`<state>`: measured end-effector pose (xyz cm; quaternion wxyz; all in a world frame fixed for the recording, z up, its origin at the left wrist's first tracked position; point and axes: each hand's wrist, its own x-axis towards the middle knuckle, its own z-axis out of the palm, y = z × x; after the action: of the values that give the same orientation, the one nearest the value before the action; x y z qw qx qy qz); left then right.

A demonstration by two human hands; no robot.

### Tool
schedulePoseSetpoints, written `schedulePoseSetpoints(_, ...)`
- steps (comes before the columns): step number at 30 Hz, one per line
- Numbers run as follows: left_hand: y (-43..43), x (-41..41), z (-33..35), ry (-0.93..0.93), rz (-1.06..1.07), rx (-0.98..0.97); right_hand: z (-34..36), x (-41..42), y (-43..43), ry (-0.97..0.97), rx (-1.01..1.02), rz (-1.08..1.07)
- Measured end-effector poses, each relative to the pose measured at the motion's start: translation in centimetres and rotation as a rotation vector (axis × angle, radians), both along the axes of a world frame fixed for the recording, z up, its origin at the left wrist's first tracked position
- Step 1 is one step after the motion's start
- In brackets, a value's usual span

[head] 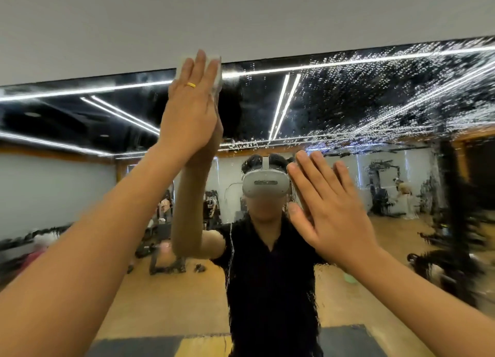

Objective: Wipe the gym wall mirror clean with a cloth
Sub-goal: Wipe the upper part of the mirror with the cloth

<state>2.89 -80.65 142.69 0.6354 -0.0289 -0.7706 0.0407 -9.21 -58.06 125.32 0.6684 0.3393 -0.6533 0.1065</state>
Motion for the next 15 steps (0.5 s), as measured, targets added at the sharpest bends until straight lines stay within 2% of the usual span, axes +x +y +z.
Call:
schedulePoseSetpoints(9,-8.0,4.5,-2.0,0.098,0.034,0.328,0.1,-0.3,0.0,0.002,0.005,0.005)
schedulePoseSetpoints(15,-5.8,4.7,-2.4,0.13,-0.028,0.33,-0.1,-0.2,-0.1,0.013,-0.013,0.015)
